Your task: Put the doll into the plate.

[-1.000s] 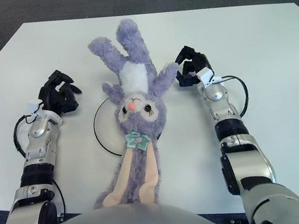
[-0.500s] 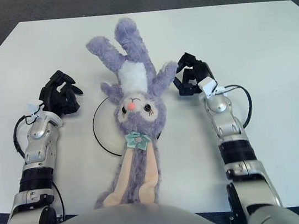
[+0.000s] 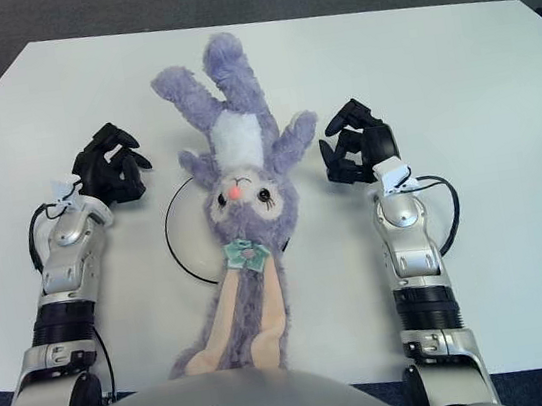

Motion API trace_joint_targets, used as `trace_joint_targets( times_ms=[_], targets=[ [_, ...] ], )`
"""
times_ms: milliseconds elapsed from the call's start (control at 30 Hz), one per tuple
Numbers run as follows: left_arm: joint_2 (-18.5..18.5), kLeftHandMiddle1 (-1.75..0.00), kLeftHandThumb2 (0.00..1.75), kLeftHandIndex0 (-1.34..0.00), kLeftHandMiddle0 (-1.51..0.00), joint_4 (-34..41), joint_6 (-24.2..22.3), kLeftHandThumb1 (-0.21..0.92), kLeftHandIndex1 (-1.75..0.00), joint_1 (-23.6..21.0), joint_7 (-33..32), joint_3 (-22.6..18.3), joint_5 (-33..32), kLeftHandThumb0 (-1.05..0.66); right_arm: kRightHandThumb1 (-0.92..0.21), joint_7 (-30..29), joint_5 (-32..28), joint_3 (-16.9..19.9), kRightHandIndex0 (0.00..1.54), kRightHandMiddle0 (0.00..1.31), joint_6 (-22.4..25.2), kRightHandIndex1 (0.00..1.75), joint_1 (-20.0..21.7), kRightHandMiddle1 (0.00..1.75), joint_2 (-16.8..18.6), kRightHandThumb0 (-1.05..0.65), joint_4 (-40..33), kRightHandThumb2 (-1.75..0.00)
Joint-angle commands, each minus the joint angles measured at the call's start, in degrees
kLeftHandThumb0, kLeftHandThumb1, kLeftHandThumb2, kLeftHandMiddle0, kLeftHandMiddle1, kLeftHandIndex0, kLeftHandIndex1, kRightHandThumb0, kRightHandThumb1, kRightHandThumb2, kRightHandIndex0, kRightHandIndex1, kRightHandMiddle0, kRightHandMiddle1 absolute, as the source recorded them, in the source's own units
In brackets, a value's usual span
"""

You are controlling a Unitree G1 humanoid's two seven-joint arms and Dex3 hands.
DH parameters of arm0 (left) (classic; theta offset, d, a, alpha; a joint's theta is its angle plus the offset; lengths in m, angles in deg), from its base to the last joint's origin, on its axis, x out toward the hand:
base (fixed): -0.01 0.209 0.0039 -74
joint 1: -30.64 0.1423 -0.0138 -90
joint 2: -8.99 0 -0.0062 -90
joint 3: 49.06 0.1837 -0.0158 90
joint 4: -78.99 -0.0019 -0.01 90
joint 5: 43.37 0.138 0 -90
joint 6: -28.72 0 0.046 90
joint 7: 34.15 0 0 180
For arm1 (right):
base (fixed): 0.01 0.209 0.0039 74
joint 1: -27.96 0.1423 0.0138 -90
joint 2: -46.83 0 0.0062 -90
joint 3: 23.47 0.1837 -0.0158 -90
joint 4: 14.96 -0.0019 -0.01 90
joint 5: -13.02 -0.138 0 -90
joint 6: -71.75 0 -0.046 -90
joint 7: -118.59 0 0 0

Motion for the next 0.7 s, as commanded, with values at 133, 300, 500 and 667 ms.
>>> trace_joint_targets(
  times_ms=[133,300,500,667],
  targets=[
    [1.7,-1.75,1.36,-0.51,-0.52,-0.7,0.7,0.28,-1.75,-2.5,1.0,0.1,0.7,-0.01,-0.47,-0.6,-0.9,0.9,0.92,0.49,-0.1,1.75,-0.3,1.75,1.2,-0.43,-1.0,-1.13],
    [2.0,-1.75,1.35,-0.50,-0.52,-1.1,0.3,0.29,-1.75,-3.4,1.4,0.2,0.4,-0.01,-0.46,-1.0,-0.6,0.9,0.91,0.50,0.8,1.75,-0.1,1.75,1.3,-0.43,-0.8,-1.13],
    [1.9,-1.75,1.35,-0.50,-0.51,-1.7,-0.1,0.30,-1.75,-4.2,1.9,0.2,0.0,-0.01,-0.46,-1.4,-0.2,0.9,0.90,0.50,1.3,1.75,-0.1,1.75,1.3,-0.44,-0.7,-1.14],
    [1.9,-1.75,1.35,-0.50,-0.51,-1.9,0.5,0.30,-1.75,-4.3,2.4,0.5,0.2,-0.01,-0.46,-1.9,0.2,0.9,0.90,0.50,1.8,1.75,0.1,1.75,1.2,-0.43,-0.5,-1.14]
  ],
)
